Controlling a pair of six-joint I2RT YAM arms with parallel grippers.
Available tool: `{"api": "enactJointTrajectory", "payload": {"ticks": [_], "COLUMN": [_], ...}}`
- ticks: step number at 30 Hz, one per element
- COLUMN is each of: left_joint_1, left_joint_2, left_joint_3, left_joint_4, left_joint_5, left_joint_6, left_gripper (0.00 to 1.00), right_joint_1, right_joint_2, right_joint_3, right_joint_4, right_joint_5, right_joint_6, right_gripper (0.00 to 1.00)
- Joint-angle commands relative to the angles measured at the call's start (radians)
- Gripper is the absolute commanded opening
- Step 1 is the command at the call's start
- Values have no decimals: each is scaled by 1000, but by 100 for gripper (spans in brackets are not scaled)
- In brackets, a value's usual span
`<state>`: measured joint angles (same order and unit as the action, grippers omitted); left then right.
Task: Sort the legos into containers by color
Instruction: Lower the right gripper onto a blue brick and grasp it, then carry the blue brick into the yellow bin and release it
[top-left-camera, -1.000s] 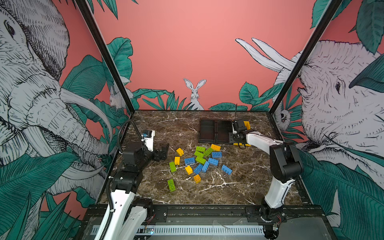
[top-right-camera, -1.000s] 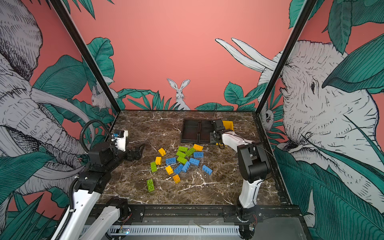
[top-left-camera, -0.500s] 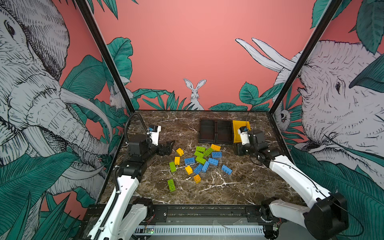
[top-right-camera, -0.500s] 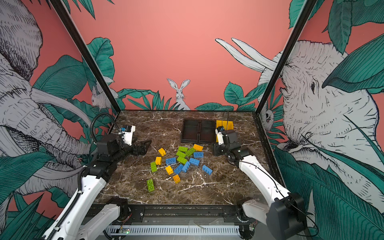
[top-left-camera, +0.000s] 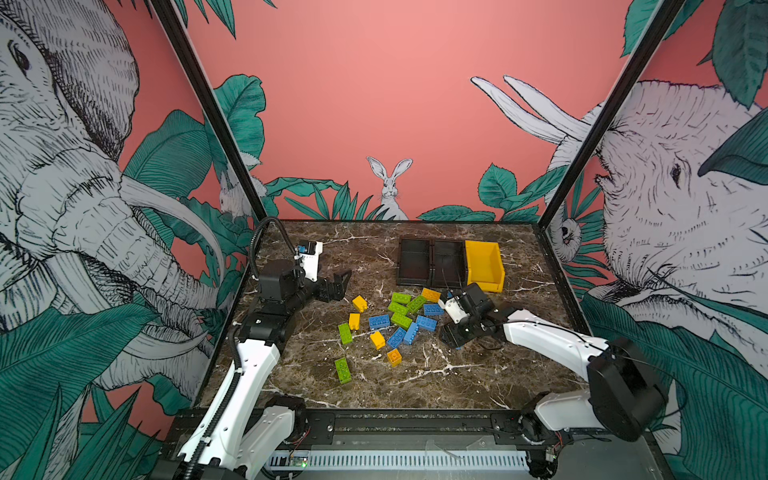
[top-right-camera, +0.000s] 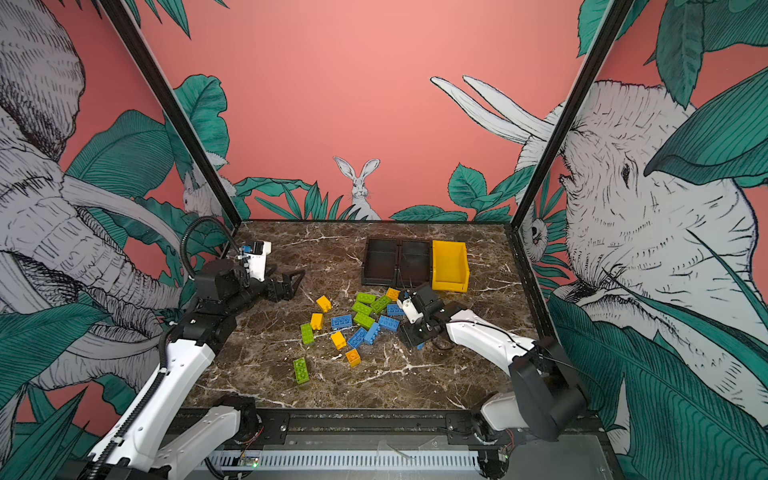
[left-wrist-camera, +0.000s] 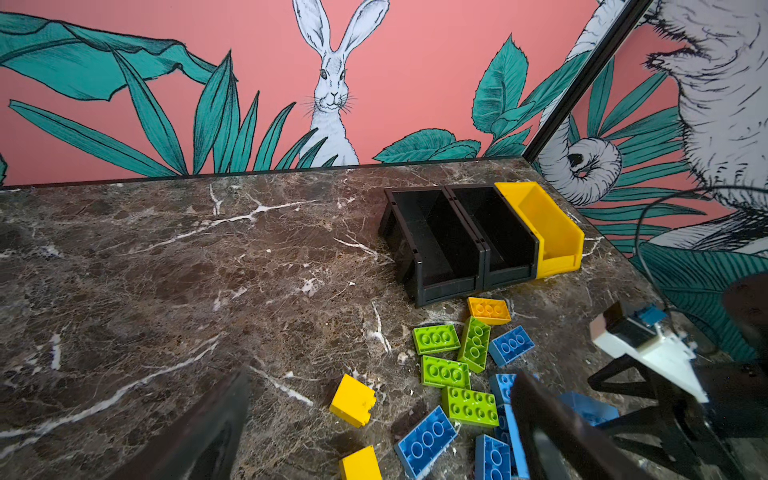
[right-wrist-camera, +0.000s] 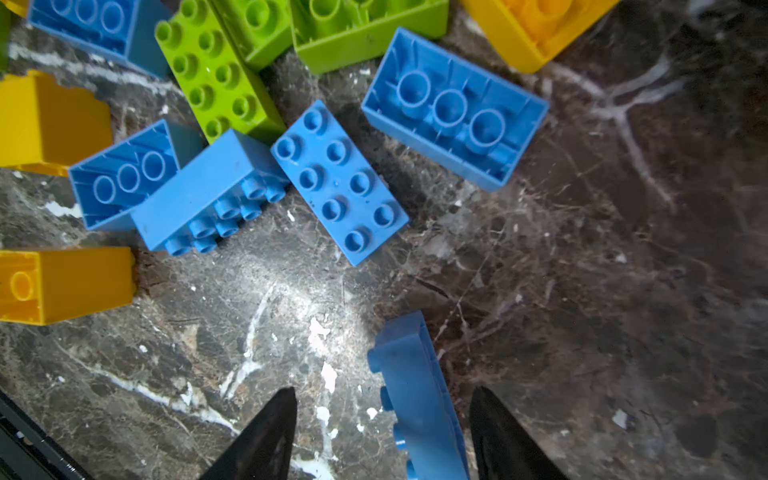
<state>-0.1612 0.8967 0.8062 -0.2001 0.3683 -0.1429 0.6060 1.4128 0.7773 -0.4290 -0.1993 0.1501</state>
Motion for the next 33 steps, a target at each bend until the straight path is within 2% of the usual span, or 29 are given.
{"api": "enactJointTrajectory", "payload": {"ticks": [1,5,11,16,20,25,33], "left_joint_1": [-2,-3,-3,-2,-2,-2,-2], "left_joint_2": [-51,-89,-61,-39,-32,-39,-61], "left_joint_3": [-43,-75,-62,-55,-47,-59,-63], "left_joint_4": [-52,-62,-78,-78,-85,-84,-105], "left_joint_5": [-62,-89,-83,-96,-115,-122,-117], "left_joint_6": [-19,-14,-7,1,14,8,1], "left_gripper": [99,99,99,99,99,99,99], "right_joint_1": [13,25,34,34,35,34,-35], "right_joint_2": [54,90,97,91,78,59,-18], "right_joint_3": [33,46,52,35,27,47,111], "right_joint_4": [-7,-34,-61,-42,-28,-18,-76], "right_joint_5": [30,90,151,152,196,180,150], "right_joint_6": [19,47,109,139,168,165,144], "right_gripper": [64,59,51,42,32,20,16]}}
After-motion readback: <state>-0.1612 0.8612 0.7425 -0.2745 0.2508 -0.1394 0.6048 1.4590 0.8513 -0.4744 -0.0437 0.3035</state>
